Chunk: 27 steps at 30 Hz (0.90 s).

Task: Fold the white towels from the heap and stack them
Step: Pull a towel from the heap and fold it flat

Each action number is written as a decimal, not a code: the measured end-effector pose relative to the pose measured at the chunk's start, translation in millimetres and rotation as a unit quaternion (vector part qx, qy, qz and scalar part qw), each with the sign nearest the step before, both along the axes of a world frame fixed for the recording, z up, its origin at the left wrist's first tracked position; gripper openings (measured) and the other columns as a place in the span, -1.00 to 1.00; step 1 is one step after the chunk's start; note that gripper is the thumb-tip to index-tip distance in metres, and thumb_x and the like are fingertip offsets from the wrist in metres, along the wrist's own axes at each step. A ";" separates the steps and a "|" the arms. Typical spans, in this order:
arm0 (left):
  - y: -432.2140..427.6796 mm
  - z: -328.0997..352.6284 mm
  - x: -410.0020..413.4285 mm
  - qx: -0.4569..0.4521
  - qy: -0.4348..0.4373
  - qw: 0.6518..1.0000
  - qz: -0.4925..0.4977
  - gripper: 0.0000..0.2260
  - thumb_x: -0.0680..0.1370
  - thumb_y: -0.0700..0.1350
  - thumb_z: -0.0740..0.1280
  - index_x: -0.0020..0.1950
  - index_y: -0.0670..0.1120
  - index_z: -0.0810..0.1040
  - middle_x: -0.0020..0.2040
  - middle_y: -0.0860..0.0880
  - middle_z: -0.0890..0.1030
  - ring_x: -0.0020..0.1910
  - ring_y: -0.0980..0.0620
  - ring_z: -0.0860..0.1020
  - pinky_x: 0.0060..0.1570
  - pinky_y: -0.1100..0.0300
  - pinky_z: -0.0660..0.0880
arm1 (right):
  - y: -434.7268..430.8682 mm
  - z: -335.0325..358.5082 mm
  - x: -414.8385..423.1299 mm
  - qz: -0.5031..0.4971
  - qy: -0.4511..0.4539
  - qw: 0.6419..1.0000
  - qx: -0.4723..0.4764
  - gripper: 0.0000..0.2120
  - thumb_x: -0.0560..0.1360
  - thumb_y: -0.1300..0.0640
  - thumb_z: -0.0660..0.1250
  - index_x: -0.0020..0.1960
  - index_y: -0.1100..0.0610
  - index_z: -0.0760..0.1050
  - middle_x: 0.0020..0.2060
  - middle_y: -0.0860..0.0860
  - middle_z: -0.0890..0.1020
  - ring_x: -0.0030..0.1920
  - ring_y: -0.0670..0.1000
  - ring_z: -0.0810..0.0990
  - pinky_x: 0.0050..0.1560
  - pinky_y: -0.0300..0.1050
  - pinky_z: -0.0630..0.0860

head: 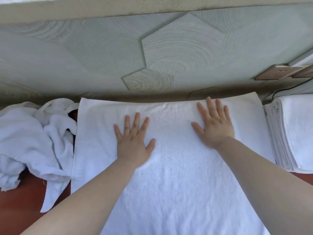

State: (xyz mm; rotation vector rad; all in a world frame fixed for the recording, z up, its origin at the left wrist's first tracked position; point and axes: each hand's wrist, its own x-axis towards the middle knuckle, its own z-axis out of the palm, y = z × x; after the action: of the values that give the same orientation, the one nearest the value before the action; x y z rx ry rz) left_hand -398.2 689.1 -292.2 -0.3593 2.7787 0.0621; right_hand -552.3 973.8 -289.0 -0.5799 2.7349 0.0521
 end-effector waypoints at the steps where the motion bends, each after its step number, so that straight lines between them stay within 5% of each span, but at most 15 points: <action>1: 2.8 1.5 6.9 0.002 0.002 1.000 0.001 -0.30 0.61 0.38 -0.09 0.70 0.18 -0.20 0.69 0.03 -0.31 0.66 -0.15 -0.31 0.53 -0.41 -0.21 | 3.8 1.7 6.2 0.004 -0.002 1.000 -0.003 -0.25 0.59 -0.43 -0.21 0.67 -0.15 -0.25 0.67 -0.01 -0.24 0.64 0.14 -0.31 0.63 0.20 -0.22; 6: 14.7 -0.9 34.3 0.003 0.008 1.000 0.011 -0.31 0.62 0.37 -0.04 0.71 0.17 -0.10 0.71 0.03 -0.24 0.68 -0.16 -0.23 0.52 -0.45 -0.13 | 24.9 3.8 34.3 0.025 -0.006 1.000 0.002 -0.25 0.59 -0.43 -0.20 0.67 -0.14 -0.25 0.66 -0.01 -0.26 0.64 0.14 -0.32 0.63 0.20 -0.20; 18: -74.8 2.6 -2.7 0.009 -0.004 0.997 0.075 -0.32 0.57 0.45 -0.16 0.65 0.30 -0.26 0.68 0.11 -0.31 0.67 -0.13 -0.25 0.53 -0.43 -0.16 | 15.8 4.2 11.8 0.025 -0.006 1.000 0.013 -0.25 0.56 -0.46 -0.25 0.66 -0.19 -0.29 0.65 -0.06 -0.28 0.63 0.11 -0.38 0.62 0.19 -0.23; 27: -66.0 7.3 -15.8 -0.020 -0.011 0.995 0.101 -0.38 0.63 0.32 -0.18 0.67 0.22 -0.24 0.69 -0.06 -0.32 0.66 -0.26 -0.26 0.53 -0.43 -0.22 | -1.6 11.6 0.2 -0.011 -0.030 0.999 0.037 -0.30 0.61 -0.35 -0.30 0.67 -0.10 -0.28 0.65 0.00 -0.31 0.62 0.17 -0.38 0.59 0.27 -0.31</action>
State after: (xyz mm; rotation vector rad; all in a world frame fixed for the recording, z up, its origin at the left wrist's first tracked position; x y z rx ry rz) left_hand -413.9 623.1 -284.9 -0.6456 2.7158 0.0491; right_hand -552.0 972.3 -277.4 -0.5226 2.6680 0.1270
